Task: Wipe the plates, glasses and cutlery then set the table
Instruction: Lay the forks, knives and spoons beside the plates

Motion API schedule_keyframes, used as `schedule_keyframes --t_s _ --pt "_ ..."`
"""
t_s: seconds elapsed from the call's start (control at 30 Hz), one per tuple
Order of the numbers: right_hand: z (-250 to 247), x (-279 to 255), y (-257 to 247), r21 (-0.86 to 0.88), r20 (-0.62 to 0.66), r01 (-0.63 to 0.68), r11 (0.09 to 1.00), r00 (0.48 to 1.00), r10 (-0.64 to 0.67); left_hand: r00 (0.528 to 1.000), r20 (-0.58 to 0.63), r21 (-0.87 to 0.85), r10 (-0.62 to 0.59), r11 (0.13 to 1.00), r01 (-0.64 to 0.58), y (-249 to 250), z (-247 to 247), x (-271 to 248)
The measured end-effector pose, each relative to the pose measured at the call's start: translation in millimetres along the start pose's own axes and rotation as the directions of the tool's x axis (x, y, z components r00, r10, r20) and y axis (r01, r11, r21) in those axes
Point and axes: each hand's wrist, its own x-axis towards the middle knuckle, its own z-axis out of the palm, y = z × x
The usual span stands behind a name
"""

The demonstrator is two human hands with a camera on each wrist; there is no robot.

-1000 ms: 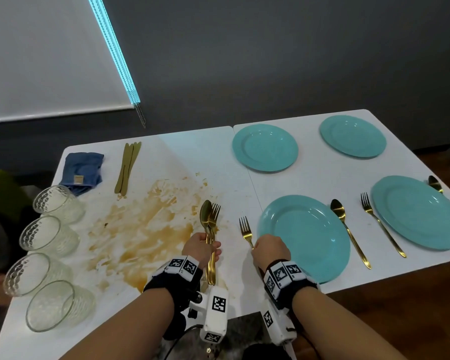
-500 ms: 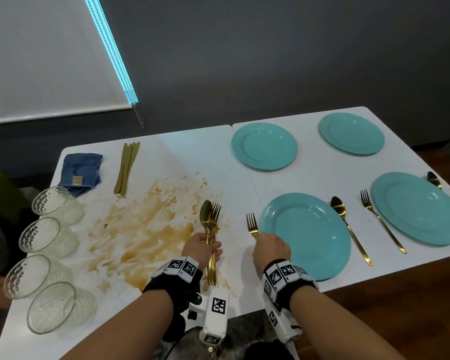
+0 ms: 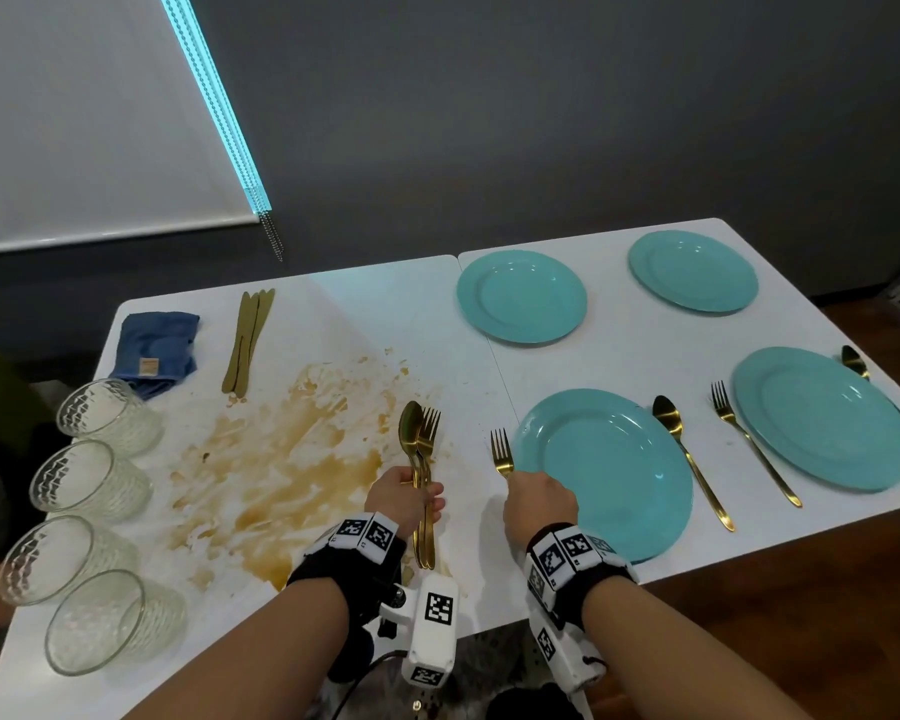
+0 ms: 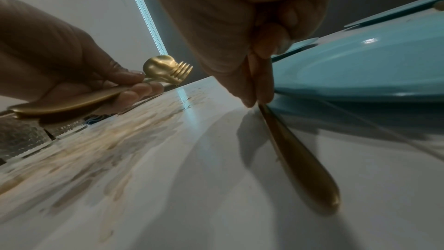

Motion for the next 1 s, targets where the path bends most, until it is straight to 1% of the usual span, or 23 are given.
schedule_keyframes --t_s 0.1,0.2,0.3,0.37,0.43,0.53,0.63,0.73,0.87,1.0 --pt "-6.9 1.2 0.8 0.067 -0.01 0.033 0.997 0.999 -0.032 1.0 0.028 -0.023 0.002 1.0 -0.001 4.3 4.3 -1.4" --pt "-23.0 3.4 2.5 0.133 -0.057 0.127 0.983 0.991 -0.12 0.997 0.075 -0.021 0.012 1.0 -0.011 13.1 10.9 -5.6" --pt "-45.0 3.8 6.8 0.165 -0.114 0.282 0.945 0.957 -0.266 0.985 0.174 0.014 0.005 1.0 -0.008 26.1 22.4 -11.5" --pt "-62.4 4.1 12.2 0.142 -0.152 0.37 0.918 0.925 -0.349 0.971 0.24 0.082 0.012 0.996 -0.033 37.9 34.1 -14.6" --pt "-76.3 5.9 20.5 0.122 -0.155 0.426 0.896 0.9 -0.407 0.958 0.285 0.168 0.025 0.983 -0.075 49.7 47.2 -15.8" --pt "-88.6 14.4 37.6 0.09 -0.128 0.428 0.899 0.901 -0.415 0.941 0.335 0.236 0.046 0.963 -0.131 63.6 69.4 -17.9" --pt "-96.6 31.0 58.0 0.106 -0.131 0.416 0.903 0.906 -0.402 0.937 0.343 0.262 0.063 0.952 -0.16 77.6 92.0 -15.7" --pt "-108.2 54.1 80.6 0.096 -0.106 0.432 0.897 0.9 -0.422 0.937 0.341 0.291 0.075 0.939 -0.181 92.4 117.2 -4.5" --pt "-128.6 95.3 118.5 0.071 -0.036 0.483 0.873 0.876 -0.481 0.939 0.338 0.312 0.063 0.934 -0.175 115.2 158.8 12.1" --pt "-153.7 140.4 158.3 0.022 0.055 0.532 0.847 0.845 -0.532 0.938 0.343 0.388 0.052 0.902 -0.192 143.2 208.3 31.1"
